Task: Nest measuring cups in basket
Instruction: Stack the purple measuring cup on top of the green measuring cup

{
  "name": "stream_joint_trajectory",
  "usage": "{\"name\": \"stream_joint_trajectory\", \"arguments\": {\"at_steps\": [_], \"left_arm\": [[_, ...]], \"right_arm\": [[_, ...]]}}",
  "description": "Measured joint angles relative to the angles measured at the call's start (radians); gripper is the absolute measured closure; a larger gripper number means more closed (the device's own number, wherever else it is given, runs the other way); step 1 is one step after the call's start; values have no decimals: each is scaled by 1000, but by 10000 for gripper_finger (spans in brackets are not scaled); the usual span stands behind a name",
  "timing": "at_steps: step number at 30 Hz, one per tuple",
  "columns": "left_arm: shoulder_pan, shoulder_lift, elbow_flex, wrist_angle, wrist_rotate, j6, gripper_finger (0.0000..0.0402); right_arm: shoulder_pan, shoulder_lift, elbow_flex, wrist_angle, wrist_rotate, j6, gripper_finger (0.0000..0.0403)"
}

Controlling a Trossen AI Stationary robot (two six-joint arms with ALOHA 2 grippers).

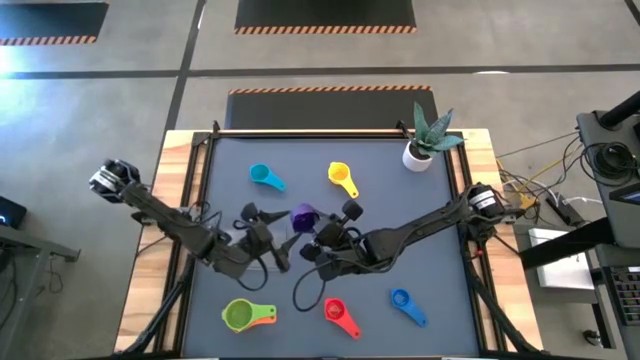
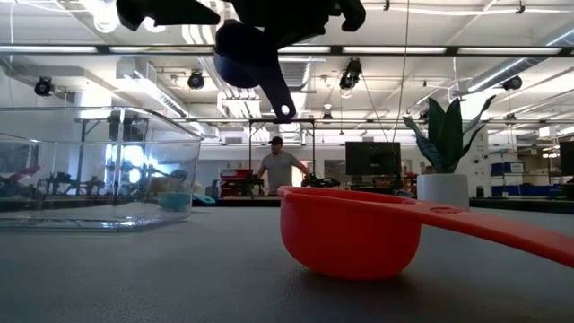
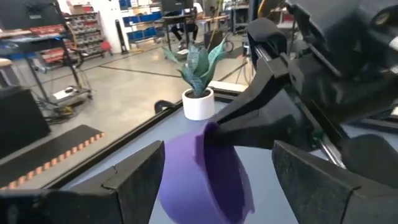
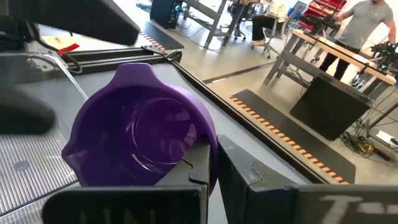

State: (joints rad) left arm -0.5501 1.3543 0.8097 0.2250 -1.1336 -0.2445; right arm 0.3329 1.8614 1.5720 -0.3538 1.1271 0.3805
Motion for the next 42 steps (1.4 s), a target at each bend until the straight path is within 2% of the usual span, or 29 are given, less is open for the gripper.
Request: {"name": "stream_joint_trajectory", "arguments": {"at_steps": [4, 8, 14, 19, 21, 27, 31, 37, 42], "left_arm": [[17, 50, 71, -119, 0, -17, 134], [20, 97, 145, -245, -4, -61, 171], [23, 141, 227, -430, -27, -133, 270], [36, 136, 232, -510, -33, -210, 368], [42, 134, 232, -523, -26, -235, 390], [48, 131, 232, -541, -9, -240, 395], [46, 112, 240, -584, 10, -236, 398], [37, 37, 238, -656, 17, -266, 400], [-22, -49, 235, -701, 18, -324, 401]], "right_arm": [[0, 0, 1, 0, 0, 0, 394], [0, 0, 1, -2, -1, 0, 394], [2, 0, -1, -11, -8, -2, 394], [3, 0, -2, -14, -9, -8, 394], [3, 0, -2, -14, -9, -9, 394], [2, 0, -3, -11, -12, -36, 392], [8, -5, -2, 0, -13, -74, 374], [33, -68, 21, 8, -180, -38, 314], [87, -101, 20, -22, -99, -117, 255]]}}
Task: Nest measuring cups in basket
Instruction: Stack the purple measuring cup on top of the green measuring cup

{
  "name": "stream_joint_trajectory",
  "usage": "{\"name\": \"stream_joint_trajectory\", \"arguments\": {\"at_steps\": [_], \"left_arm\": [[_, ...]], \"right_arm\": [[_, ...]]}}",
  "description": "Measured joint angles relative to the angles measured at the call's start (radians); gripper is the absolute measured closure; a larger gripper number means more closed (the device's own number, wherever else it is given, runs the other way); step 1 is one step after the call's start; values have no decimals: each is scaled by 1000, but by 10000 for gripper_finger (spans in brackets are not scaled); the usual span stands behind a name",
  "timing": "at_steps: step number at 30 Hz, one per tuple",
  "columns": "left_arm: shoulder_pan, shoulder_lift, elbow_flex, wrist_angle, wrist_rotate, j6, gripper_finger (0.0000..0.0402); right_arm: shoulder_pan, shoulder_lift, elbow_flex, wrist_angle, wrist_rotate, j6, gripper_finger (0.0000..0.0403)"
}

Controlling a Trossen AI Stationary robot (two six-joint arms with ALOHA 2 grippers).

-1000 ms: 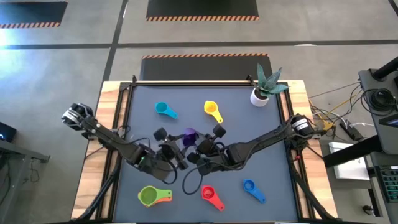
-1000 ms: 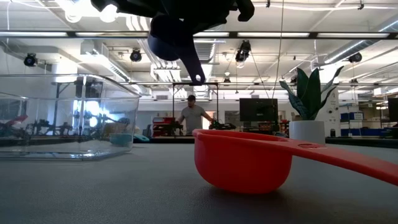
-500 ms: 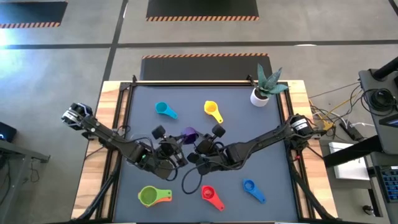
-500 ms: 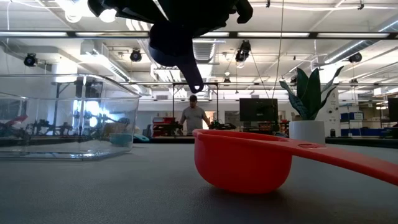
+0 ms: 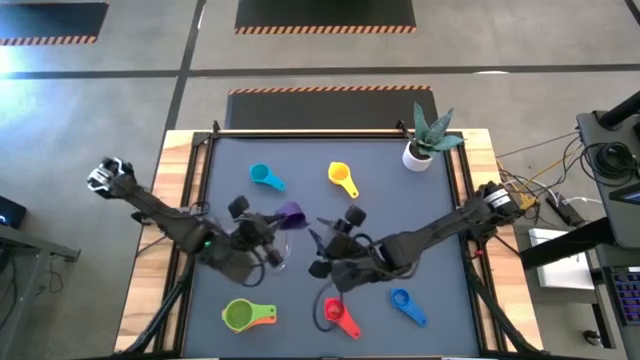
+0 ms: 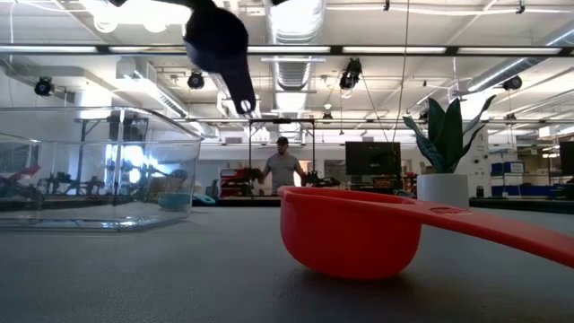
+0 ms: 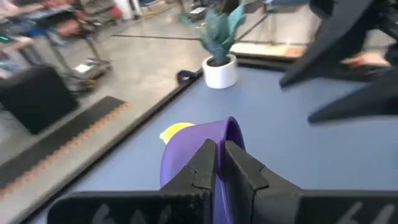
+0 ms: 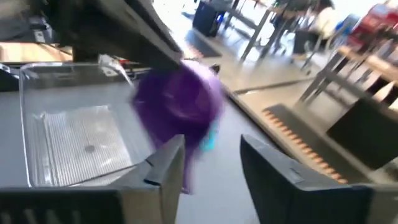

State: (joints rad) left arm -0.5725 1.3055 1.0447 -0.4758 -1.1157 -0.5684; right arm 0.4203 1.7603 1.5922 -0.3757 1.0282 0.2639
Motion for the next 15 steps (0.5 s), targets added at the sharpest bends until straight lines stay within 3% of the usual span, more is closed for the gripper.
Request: {"name": "stream_joint_trajectory", "arguments": {"at_steps": [8, 15], "left_arm": [[-289, -122, -29, -69, -31, -350, 401], [-511, -63, -143, -76, -111, -942, 401]], "right_arm": [[97, -96, -11, -184, 155, 127, 216], [152, -124, -28, -254, 206, 226, 222]]}}
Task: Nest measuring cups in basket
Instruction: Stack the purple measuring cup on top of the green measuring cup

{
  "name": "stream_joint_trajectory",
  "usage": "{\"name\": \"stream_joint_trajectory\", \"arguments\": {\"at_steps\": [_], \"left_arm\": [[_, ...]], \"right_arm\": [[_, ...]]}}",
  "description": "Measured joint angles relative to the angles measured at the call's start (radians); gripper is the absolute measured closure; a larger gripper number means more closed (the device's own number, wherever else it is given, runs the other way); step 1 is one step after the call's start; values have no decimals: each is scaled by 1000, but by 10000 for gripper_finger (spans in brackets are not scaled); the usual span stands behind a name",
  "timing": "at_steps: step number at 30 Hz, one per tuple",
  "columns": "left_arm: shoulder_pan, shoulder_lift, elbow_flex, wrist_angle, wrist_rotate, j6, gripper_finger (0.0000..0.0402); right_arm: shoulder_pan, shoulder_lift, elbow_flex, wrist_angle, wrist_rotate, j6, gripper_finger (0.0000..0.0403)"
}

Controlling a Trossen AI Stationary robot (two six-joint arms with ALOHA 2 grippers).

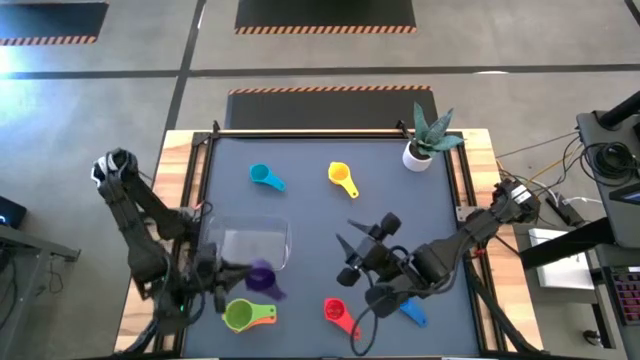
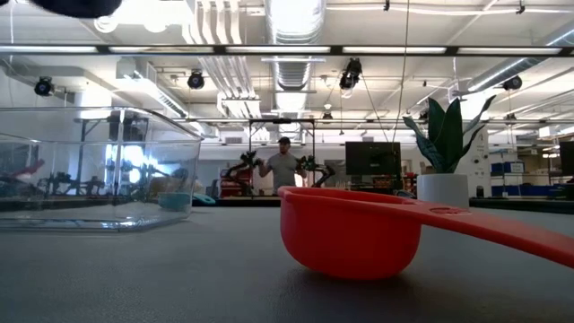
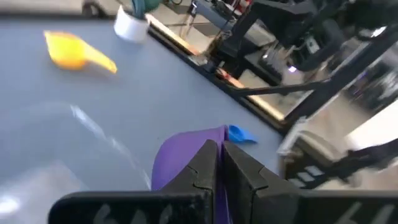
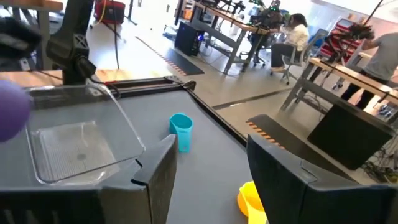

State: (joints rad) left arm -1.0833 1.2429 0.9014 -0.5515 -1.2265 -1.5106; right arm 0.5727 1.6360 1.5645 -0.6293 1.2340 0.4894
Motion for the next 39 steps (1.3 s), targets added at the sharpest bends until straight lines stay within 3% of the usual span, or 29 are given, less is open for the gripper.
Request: {"name": "stream_joint_trajectory", "arguments": {"at_steps": [5, 11, 21, 25, 32, 39], "left_arm": [[-83, 116, -31, 1, -42, -340, 400], [-147, 231, -10, -6, 32, -559, 400], [-259, 289, 101, -95, 39, -612, 400], [-276, 332, 96, -154, 42, -700, 401], [-277, 363, 87, -154, 11, -701, 401], [-275, 359, 19, -126, 51, -703, 401]], "right_arm": [[12, 1, -14, 1, -1, 34, 225], [9, 1, -27, 0, -3, 79, 225], [10, 1, -28, 11, -42, 149, 225], [14, 2, -33, 32, -75, 166, 225], [36, 30, -33, 81, -109, 165, 225], [41, 48, -34, 88, -135, 155, 225]]}}
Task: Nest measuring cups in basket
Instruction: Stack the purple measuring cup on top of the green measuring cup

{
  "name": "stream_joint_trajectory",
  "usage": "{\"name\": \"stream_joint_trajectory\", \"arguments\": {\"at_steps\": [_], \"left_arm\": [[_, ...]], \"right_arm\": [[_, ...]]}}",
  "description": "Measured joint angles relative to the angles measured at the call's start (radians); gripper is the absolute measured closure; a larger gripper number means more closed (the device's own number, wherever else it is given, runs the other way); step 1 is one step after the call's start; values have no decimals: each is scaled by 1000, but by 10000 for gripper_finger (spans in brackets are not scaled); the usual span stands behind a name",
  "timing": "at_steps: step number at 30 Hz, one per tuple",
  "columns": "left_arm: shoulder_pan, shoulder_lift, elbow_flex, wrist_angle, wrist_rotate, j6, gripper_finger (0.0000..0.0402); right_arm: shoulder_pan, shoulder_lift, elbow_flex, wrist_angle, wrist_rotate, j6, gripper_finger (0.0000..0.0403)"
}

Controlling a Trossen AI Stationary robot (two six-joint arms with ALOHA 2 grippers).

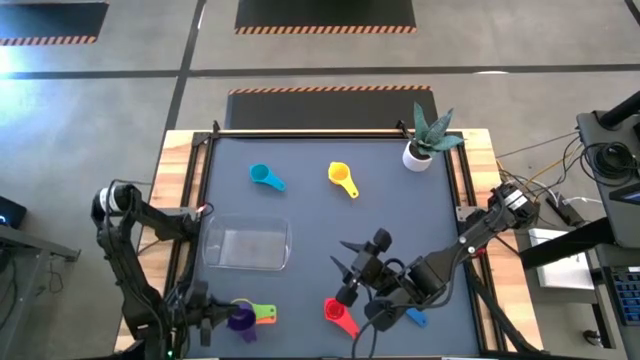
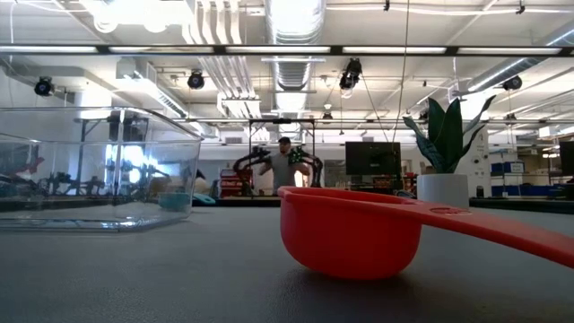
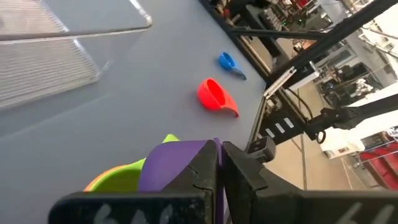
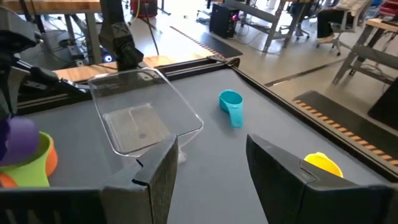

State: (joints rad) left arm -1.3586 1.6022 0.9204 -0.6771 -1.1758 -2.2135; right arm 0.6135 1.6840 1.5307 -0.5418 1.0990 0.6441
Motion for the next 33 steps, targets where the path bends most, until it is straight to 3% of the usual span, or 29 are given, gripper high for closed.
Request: {"name": "stream_joint_trajectory", "arguments": {"at_steps": [10, 25, 33], "left_arm": [[1, -1, -74, 57, 44, 2, 388], [1, -24, -71, -9, 98, 32, 227], [1, -91, -71, -111, 151, 40, 185]], "right_arm": [[-5, 0, 0, 1, 0, 0, 225], [-5, 0, 0, 31, -1, 0, 225], [-5, 0, 0, 32, -1, 0, 225]]}}
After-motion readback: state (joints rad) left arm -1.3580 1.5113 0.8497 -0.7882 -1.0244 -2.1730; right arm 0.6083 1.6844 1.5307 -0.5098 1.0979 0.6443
